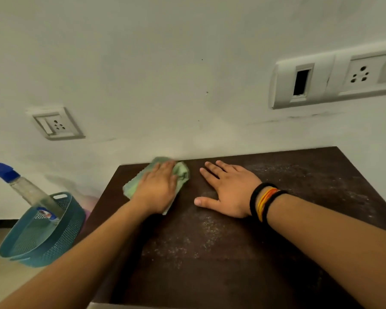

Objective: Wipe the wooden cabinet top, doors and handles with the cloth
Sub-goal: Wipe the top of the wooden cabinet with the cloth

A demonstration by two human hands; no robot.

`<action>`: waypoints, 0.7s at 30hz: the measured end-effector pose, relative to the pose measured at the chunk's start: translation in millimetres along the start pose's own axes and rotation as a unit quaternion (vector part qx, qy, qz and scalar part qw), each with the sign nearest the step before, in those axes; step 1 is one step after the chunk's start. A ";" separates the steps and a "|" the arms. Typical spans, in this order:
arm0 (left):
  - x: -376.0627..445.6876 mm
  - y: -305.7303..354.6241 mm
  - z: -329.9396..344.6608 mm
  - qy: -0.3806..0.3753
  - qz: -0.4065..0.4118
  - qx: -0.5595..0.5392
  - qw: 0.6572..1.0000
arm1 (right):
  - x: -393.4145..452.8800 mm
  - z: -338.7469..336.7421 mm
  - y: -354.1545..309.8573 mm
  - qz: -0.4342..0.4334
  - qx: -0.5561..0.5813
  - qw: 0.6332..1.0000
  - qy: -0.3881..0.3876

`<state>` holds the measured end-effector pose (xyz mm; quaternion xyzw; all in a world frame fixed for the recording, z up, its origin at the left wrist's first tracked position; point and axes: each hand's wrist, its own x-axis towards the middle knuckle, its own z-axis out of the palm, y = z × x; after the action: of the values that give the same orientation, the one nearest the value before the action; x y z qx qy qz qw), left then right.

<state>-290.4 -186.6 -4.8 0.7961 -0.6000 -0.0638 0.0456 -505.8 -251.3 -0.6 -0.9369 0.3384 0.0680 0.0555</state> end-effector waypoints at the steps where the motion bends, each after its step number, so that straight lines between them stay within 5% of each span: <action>1: -20.5 -7.2 3.5 0.000 -0.018 0.012 1.000 | -0.6 1.1 1.1 -0.001 0.002 1.000 -0.002; 6: -29.8 40.9 13.2 -0.020 0.104 0.020 0.994 | -3.6 4.8 2.0 -0.006 0.003 1.000 0.021; 11: -10.3 -0.6 5.1 -0.016 -0.009 0.037 0.999 | -10.8 5.0 8.3 0.002 -0.005 1.000 0.006; 17: -37.6 53.1 13.2 -0.021 0.084 0.017 0.996 | -11.7 2.8 9.4 -0.011 -0.001 1.000 0.007; 21: 2.5 23.3 5.9 -0.001 0.005 0.016 1.000 | -9.7 4.6 9.0 0.000 -0.007 1.000 0.006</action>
<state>-312.8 -195.5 -7.3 0.7938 -0.6049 -0.0543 0.0325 -519.3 -251.4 -4.0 -0.9377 0.3380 0.0652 0.0471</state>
